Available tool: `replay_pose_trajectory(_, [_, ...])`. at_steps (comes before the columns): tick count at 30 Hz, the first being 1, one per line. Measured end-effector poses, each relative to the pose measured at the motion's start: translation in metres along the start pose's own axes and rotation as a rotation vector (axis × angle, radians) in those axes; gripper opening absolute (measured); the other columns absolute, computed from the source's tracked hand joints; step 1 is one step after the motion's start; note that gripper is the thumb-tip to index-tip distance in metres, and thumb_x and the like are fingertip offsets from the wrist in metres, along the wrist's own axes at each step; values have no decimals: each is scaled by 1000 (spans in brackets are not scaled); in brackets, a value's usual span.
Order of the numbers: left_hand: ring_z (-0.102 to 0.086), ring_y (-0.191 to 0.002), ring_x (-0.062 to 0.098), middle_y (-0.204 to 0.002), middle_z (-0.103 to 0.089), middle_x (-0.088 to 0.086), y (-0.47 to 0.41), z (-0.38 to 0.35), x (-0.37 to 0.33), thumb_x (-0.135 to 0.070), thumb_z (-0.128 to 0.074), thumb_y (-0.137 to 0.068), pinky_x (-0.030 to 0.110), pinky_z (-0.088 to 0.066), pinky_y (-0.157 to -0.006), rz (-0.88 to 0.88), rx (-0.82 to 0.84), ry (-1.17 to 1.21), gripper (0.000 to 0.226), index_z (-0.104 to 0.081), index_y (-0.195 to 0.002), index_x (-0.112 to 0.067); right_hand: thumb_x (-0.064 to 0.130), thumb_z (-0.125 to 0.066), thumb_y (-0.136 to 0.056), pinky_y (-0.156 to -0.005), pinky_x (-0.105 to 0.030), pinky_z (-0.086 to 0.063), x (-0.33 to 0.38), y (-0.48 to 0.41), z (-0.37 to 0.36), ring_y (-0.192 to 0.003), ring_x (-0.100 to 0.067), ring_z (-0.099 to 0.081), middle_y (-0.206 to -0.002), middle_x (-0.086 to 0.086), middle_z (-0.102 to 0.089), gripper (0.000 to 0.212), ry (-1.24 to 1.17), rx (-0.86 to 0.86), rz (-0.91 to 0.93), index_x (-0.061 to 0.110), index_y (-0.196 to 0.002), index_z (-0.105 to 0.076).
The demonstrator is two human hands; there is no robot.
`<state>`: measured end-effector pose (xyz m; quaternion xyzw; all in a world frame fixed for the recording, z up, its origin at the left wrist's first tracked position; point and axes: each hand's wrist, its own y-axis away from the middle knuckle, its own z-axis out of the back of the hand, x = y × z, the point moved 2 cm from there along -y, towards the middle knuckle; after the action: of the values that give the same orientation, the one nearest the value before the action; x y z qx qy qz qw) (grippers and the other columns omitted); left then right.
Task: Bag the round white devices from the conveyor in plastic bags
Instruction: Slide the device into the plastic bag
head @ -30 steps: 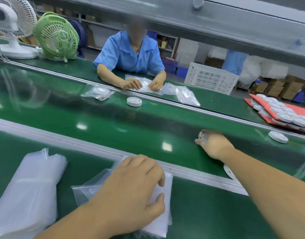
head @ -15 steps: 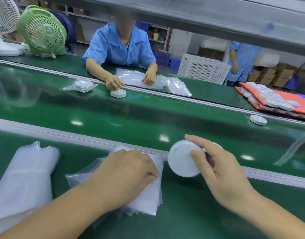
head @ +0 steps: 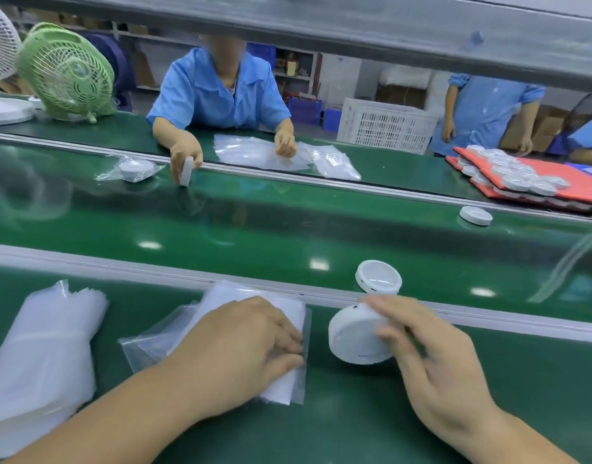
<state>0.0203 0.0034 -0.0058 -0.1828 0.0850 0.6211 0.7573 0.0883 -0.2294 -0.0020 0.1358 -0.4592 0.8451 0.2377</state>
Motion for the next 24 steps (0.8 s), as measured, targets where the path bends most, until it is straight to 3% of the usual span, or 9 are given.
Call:
replay_pose_trajectory(3, [-42, -115, -9, -120, -61, -37, 2, -3, -9, -59, -50, -96, 20, -42, -96, -61, 38, -65, 29, -69, -116, -51, 28, -50, -107, -71, -11, -48, -9, 2, -10, -88, 3, -67, -108, 24, -73, 28, -451, -178, -641, 43, -115, -72])
replay_pose_trajectory(5, [-45, -114, -8, -118, -62, -36, 2, -3, -12, -55, -49, -95, 25, -44, -96, -87, 29, -84, 29, -72, -112, -47, 19, -53, -104, -49, -27, -42, -22, 6, -13, -69, -17, -61, -96, -2, -71, 26, -841, -209, -1027, 19, -109, -79])
replay_pose_trajectory(6, [-47, -112, -8, -115, -64, -35, 2, -4, -12, -53, -49, -94, 25, -45, -95, -96, 18, -86, 29, -73, -108, -45, 14, -51, -101, -47, -29, -39, -25, 6, -12, -70, -21, -58, -95, -9, -68, 28, -927, -191, -1089, 12, -109, -78])
replay_pose_trajectory(8, [-49, -109, -9, -107, -66, -36, 2, -5, -10, -50, -49, -91, 24, -46, -94, -81, -10, -55, 29, -75, -101, -42, 10, -46, -94, -58, -32, -45, -26, 6, -10, -84, -25, -60, -106, -3, -70, 38, -869, -118, -1006, 21, -113, -78])
replay_pose_trajectory(11, [-53, -107, -12, -100, -64, -42, 1, -4, -6, -49, -55, -87, 21, -48, -93, 12, -83, 133, 23, -76, -95, -42, 11, -56, -82, -85, -19, -49, -13, 0, -2, -105, -12, -65, -113, 14, -71, 49, -351, -1, -451, 46, -113, -71])
replay_pose_trajectory(14, [-59, -104, -14, -98, -64, -43, -2, -1, -4, -38, -67, -87, 12, -47, -90, 94, -189, 333, 12, -79, -87, -40, -5, -68, -83, -98, -27, -48, -9, 1, -1, -118, -15, -65, -125, 14, -67, 51, 49, 133, 173, 34, -116, -69])
replay_pose_trajectory(16, [-62, -99, -14, -94, -68, -38, -3, 1, -3, -30, -72, -87, 4, -43, -86, 125, -247, 432, 11, -80, -84, -37, -7, -69, -86, -99, -36, -45, -10, 4, -3, -123, -16, -62, -131, 16, -65, 51, 170, 180, 349, 33, -118, -69])
replay_pose_trajectory(20, [-65, -100, -11, -98, -72, -31, -2, 3, -7, -35, -74, -86, 2, -42, -87, 145, -219, 612, 8, -80, -91, -38, 2, -67, -92, -96, -33, -50, -5, 3, -6, -117, -17, -65, -129, 15, -69, 35, 99, 136, 355, 28, -114, -74])
replay_pose_trajectory(24, [-65, -109, -5, -112, -71, -26, 3, 6, -24, -46, -91, -65, 14, -50, -91, 53, 45, 832, 56, -68, -115, -53, 28, -82, -81, -86, -20, -55, 10, 0, -7, -100, -8, -74, -109, 18, -76, 16, -163, -88, 13, 26, -96, -79])
